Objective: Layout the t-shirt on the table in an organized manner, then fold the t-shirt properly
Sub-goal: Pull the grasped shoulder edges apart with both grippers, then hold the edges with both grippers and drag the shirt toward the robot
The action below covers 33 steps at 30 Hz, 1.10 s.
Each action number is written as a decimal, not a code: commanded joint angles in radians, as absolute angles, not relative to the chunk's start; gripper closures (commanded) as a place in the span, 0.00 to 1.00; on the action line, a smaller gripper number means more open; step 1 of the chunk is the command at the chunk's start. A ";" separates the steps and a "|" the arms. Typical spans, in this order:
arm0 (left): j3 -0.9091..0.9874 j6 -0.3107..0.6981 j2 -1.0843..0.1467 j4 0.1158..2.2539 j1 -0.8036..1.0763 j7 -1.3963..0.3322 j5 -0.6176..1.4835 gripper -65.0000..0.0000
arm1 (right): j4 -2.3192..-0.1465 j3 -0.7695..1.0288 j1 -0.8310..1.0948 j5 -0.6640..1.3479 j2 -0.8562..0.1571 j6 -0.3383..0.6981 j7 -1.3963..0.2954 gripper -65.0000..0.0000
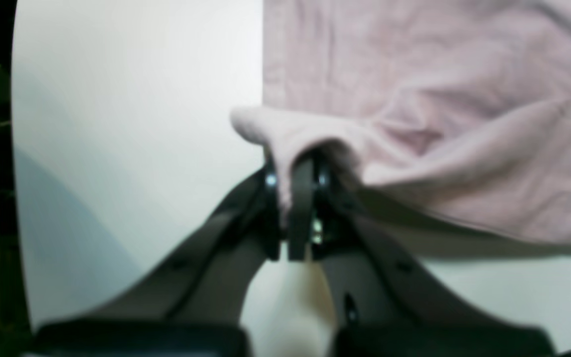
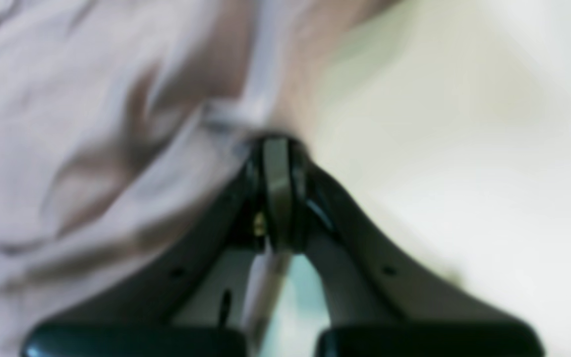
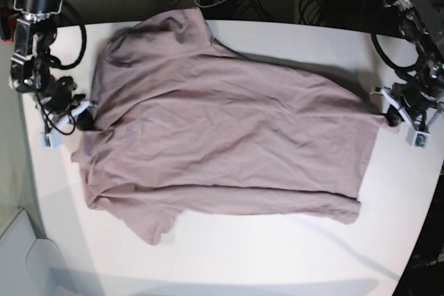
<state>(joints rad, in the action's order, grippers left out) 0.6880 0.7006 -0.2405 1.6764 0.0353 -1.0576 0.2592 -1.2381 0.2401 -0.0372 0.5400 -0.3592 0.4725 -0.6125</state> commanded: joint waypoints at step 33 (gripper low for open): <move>0.694 0.698 -0.228 1.655 0.024 -1.041 0.271 1.00 | -1.840 0.320 0.325 0.555 -0.274 0.476 -0.826 1.00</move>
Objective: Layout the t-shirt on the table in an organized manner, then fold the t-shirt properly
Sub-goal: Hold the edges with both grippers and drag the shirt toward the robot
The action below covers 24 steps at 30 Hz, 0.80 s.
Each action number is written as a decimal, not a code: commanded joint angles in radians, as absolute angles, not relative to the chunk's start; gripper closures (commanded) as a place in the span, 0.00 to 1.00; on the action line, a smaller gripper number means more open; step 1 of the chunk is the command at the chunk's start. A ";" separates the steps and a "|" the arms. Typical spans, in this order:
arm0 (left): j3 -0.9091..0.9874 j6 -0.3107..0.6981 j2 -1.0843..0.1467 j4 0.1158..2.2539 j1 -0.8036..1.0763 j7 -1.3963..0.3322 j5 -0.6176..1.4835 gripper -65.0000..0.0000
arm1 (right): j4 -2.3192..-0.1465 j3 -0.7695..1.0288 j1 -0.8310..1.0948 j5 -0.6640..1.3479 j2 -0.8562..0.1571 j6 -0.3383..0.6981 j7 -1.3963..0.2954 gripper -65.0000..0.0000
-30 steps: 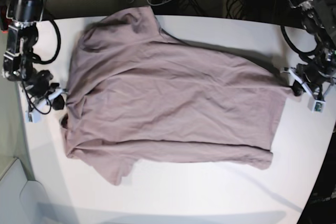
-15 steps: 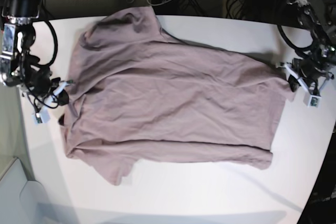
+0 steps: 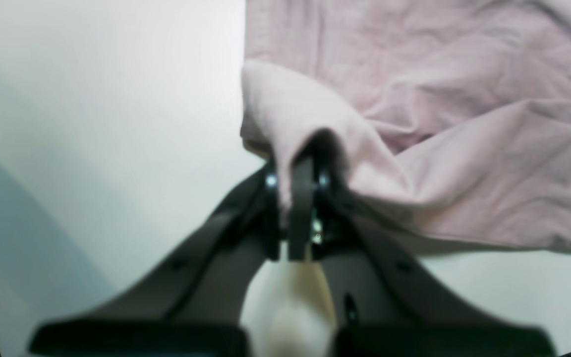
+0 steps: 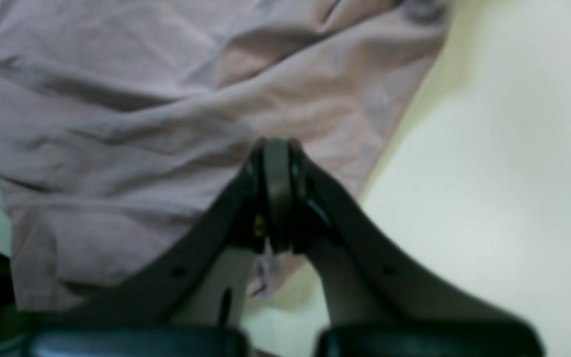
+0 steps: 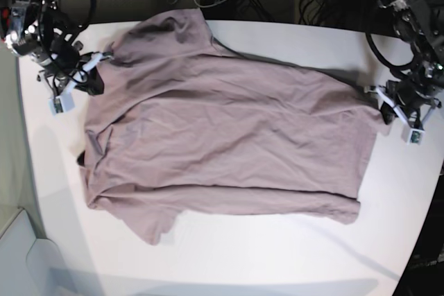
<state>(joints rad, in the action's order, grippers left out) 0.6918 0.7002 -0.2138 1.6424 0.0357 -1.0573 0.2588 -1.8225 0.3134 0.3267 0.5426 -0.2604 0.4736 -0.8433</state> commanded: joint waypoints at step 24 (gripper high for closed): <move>0.696 0.698 -0.228 1.655 0.030 -1.041 0.271 1.00 | -1.844 0.323 0.426 0.561 -0.272 0.616 -0.914 0.58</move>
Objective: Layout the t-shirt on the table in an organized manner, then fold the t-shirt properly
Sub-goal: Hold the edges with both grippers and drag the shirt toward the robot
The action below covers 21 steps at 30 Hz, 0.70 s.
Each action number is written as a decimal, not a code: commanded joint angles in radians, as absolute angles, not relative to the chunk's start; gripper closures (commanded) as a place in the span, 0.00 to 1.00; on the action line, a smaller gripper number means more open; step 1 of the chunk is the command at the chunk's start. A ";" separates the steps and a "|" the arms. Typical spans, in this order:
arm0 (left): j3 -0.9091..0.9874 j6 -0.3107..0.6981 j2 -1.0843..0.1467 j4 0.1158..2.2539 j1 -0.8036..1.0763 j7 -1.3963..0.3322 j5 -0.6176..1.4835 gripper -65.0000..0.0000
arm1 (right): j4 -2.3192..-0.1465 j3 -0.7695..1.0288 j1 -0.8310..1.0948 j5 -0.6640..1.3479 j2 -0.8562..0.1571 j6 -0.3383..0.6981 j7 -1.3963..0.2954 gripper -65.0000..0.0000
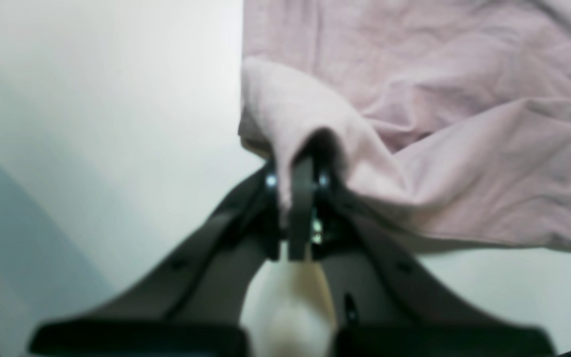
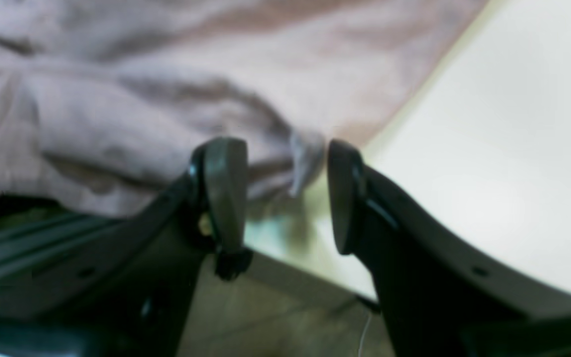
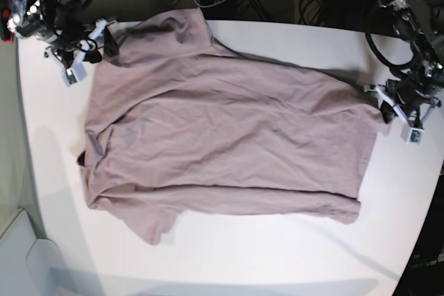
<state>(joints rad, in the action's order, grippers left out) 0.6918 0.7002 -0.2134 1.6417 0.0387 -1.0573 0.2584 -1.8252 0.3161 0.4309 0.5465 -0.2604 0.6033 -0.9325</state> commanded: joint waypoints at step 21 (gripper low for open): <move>0.696 0.698 -0.228 1.658 0.031 -1.041 0.271 1.00 | -1.748 0.321 0.387 0.555 -0.252 0.619 -0.912 0.86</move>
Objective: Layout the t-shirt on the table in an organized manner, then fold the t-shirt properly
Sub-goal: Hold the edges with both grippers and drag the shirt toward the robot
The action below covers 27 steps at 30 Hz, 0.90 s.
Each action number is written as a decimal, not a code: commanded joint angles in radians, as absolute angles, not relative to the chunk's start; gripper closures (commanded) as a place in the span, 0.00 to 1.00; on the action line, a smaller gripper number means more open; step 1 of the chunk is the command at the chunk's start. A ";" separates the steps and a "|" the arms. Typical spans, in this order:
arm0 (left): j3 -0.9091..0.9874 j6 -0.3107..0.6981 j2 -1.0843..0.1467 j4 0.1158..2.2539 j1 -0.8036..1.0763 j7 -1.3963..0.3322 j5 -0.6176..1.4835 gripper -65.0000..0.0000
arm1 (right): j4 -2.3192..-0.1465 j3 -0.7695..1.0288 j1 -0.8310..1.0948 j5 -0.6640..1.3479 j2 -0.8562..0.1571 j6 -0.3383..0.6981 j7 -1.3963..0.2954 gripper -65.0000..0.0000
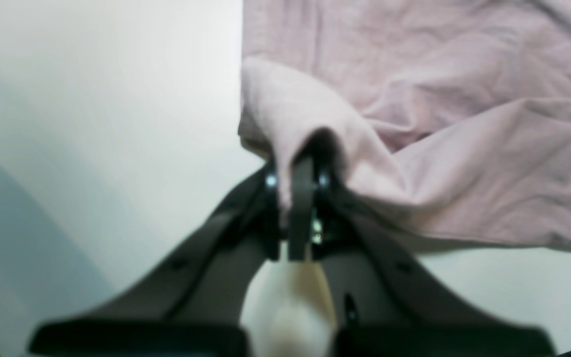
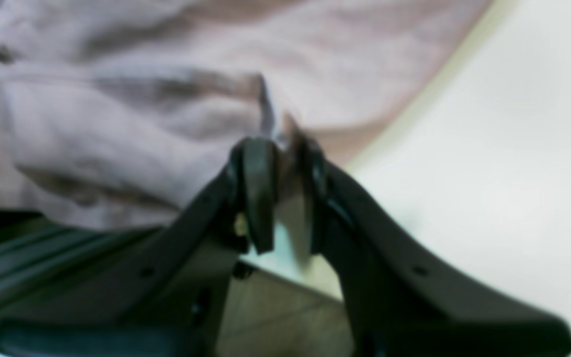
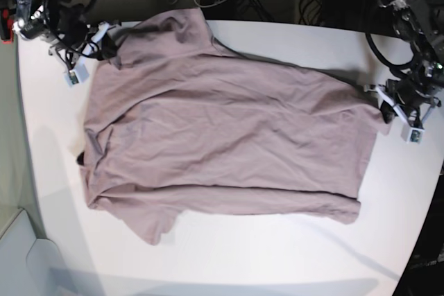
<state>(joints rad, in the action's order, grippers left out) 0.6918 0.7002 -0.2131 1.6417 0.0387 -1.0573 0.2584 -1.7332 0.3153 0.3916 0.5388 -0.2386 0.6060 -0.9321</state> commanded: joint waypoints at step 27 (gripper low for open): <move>0.697 0.698 -0.237 1.666 0.012 -1.041 0.271 1.00 | -1.836 0.372 0.320 0.559 -0.291 0.619 -0.920 1.00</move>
